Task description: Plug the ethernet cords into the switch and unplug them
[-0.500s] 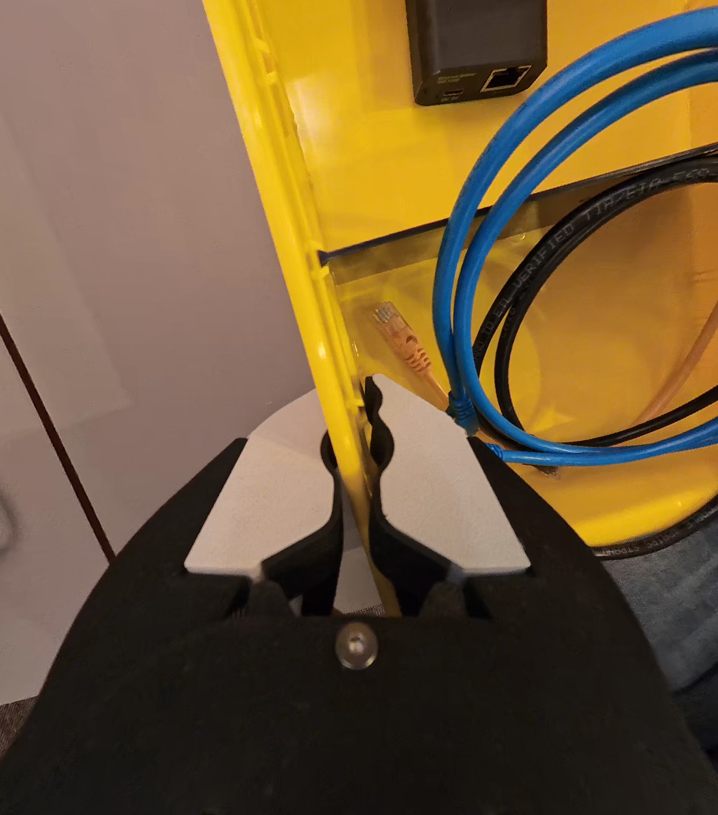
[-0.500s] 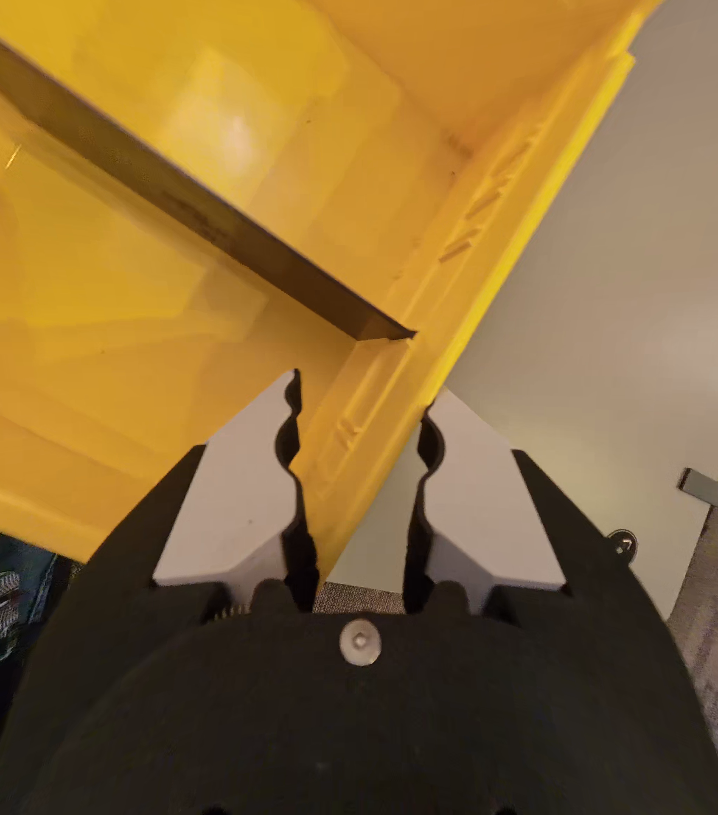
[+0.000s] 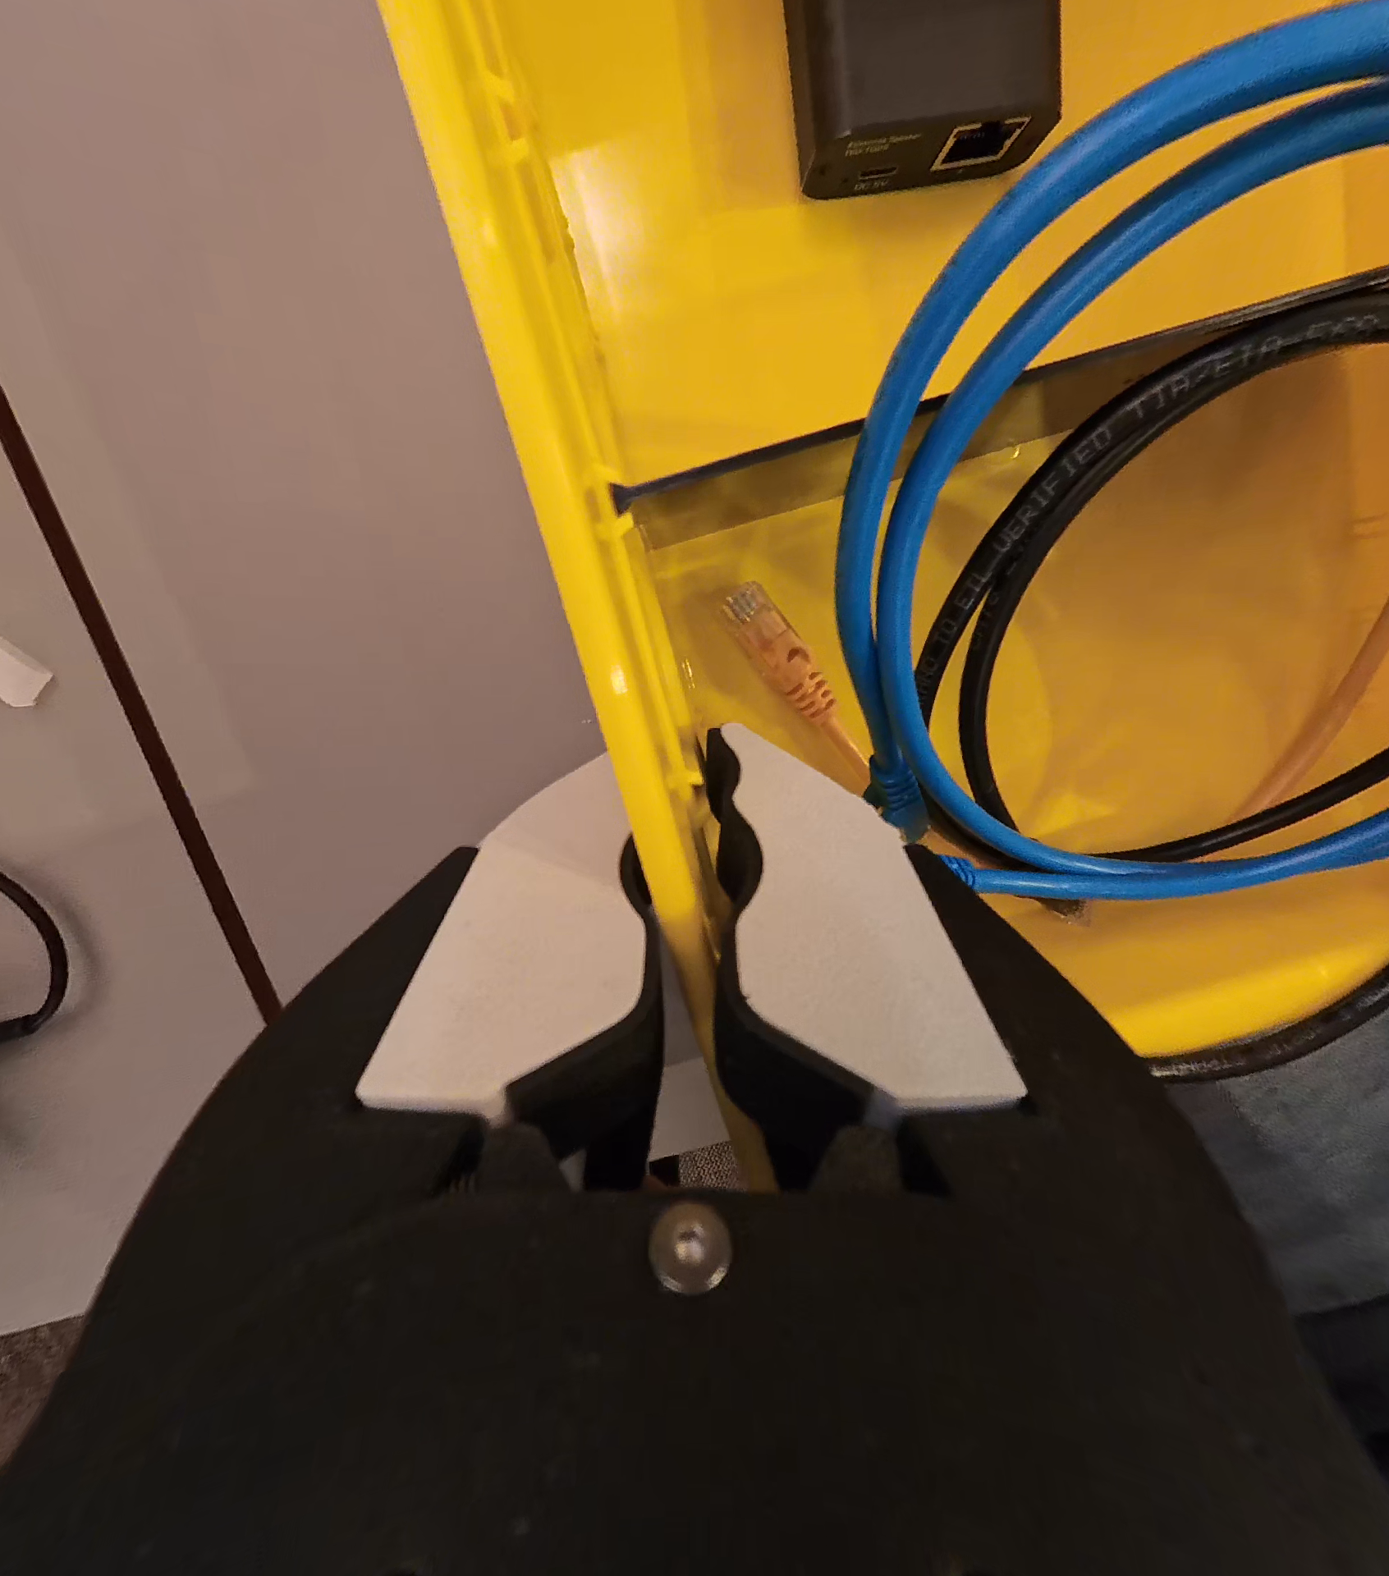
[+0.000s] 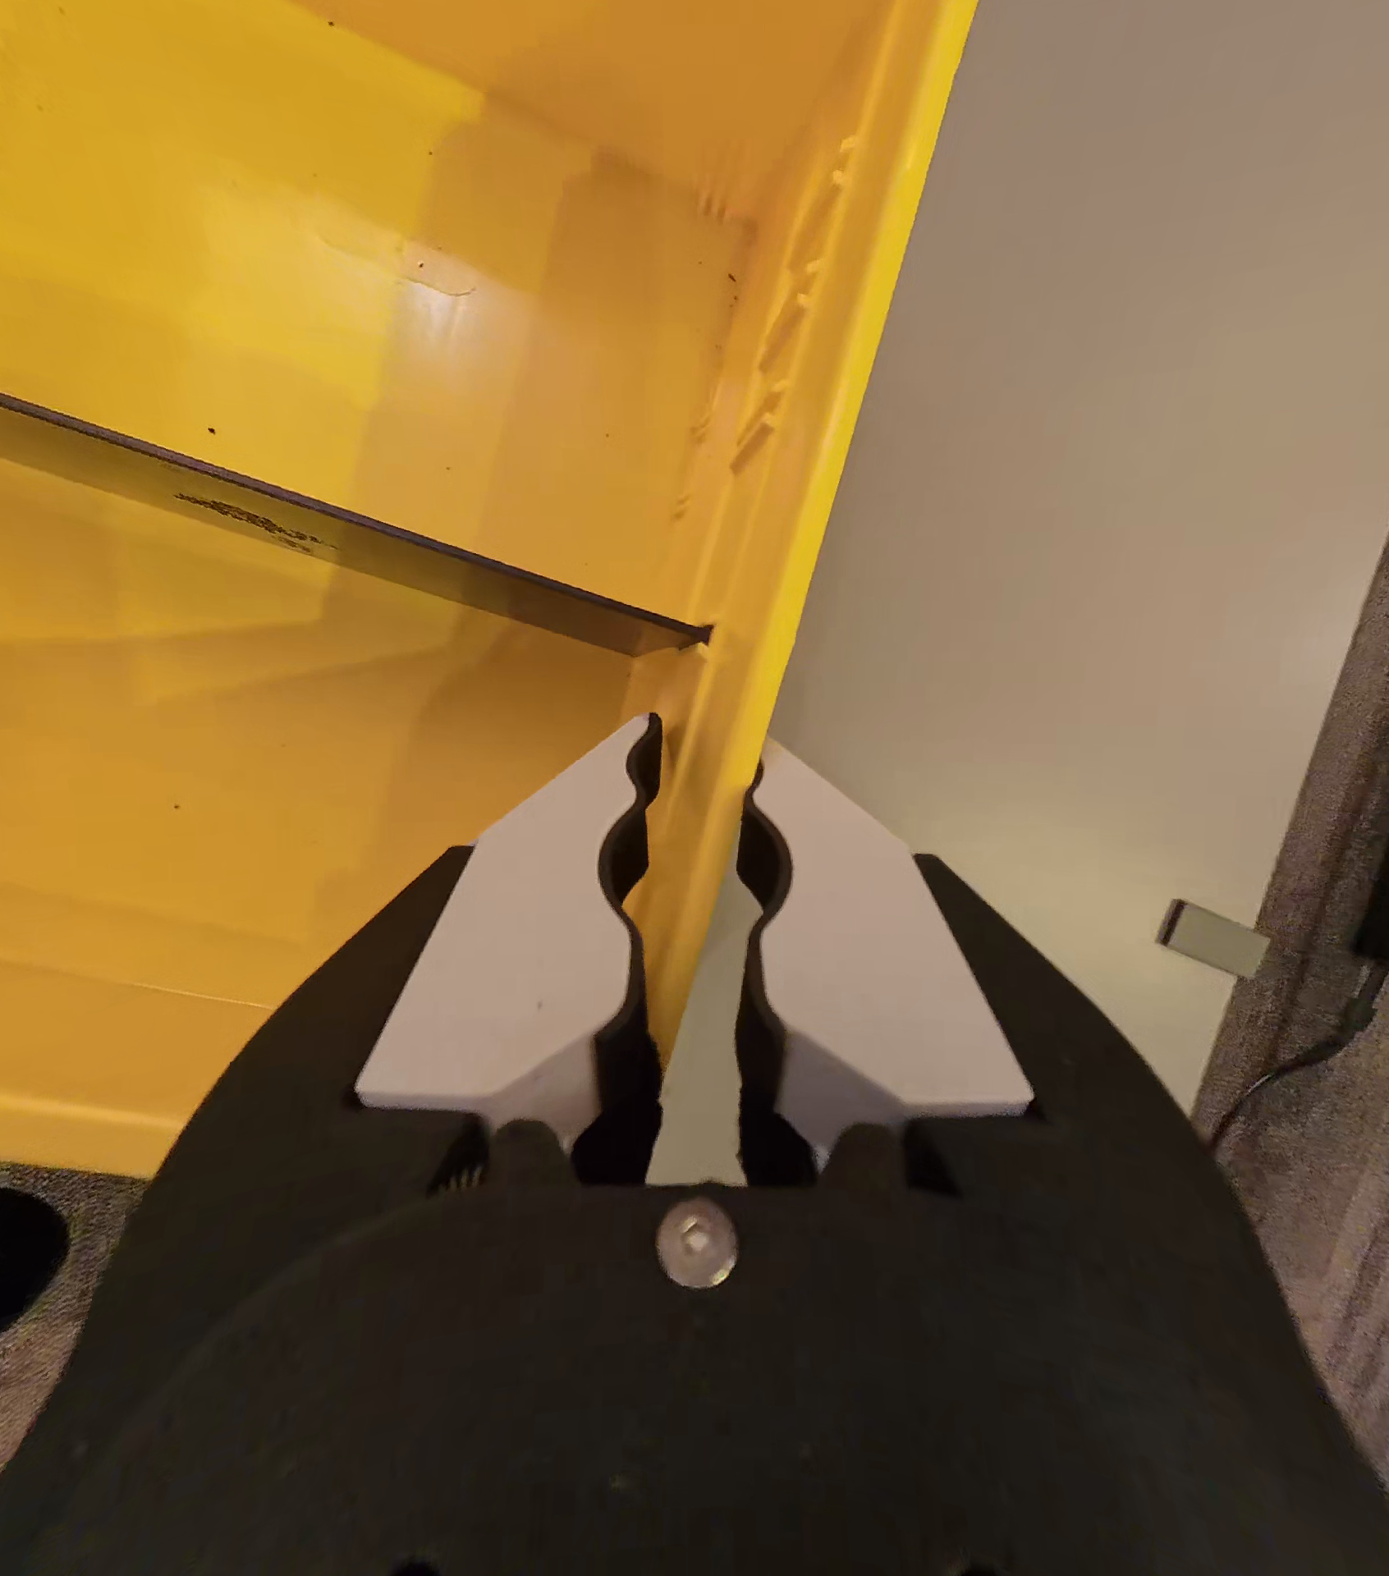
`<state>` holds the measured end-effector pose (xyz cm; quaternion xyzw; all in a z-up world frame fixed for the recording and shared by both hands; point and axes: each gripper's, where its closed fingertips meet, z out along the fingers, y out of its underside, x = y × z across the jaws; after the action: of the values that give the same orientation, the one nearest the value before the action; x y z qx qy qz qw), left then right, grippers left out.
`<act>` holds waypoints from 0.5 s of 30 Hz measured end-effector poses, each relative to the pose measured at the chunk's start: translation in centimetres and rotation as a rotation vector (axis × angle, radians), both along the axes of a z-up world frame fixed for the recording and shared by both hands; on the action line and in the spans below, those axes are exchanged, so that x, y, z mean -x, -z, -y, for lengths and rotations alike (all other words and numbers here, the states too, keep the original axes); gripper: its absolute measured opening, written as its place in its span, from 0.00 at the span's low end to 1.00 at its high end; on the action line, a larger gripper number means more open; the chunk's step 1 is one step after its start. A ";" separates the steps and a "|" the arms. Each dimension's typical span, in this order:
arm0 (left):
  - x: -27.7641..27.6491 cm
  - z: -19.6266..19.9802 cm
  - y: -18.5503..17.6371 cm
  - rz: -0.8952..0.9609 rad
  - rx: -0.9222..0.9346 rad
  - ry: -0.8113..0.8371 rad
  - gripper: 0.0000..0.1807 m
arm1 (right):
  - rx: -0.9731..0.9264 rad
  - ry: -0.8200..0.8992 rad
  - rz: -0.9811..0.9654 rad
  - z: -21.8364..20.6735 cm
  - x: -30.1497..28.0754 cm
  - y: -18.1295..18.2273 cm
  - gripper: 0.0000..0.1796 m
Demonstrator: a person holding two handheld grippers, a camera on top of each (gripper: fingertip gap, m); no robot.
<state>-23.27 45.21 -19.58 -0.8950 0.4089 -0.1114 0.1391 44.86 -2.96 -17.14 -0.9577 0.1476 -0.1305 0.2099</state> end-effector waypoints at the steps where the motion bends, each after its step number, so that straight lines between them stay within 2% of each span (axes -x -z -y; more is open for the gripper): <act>1: 0.0 0.0 0.0 0.001 0.000 0.002 0.04 | 0.007 -0.001 0.009 0.1 -0.4 0.0 0.07; 4: -0.1 0.0 0.0 0.018 0.006 0.010 0.05 | 0.016 0.003 0.032 0.1 -1.3 -0.1 0.08; 9: -0.5 -0.1 -1.0 0.103 0.020 0.015 0.19 | -0.016 0.037 0.034 0.1 -1.8 -0.2 0.07; 13: -0.8 -0.7 -3.7 0.101 -0.047 0.040 0.27 | -0.016 0.037 0.058 0.2 -2.1 -0.3 0.09; 15: -1.9 -1.0 -6.2 0.126 -0.117 0.067 0.28 | 0.003 0.036 0.122 0.4 -2.7 -0.6 0.13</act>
<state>-21.32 46.17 -13.38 -0.8623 0.4350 -0.1484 0.2126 47.55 -3.32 -16.52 -0.9454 0.1517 -0.1925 0.2146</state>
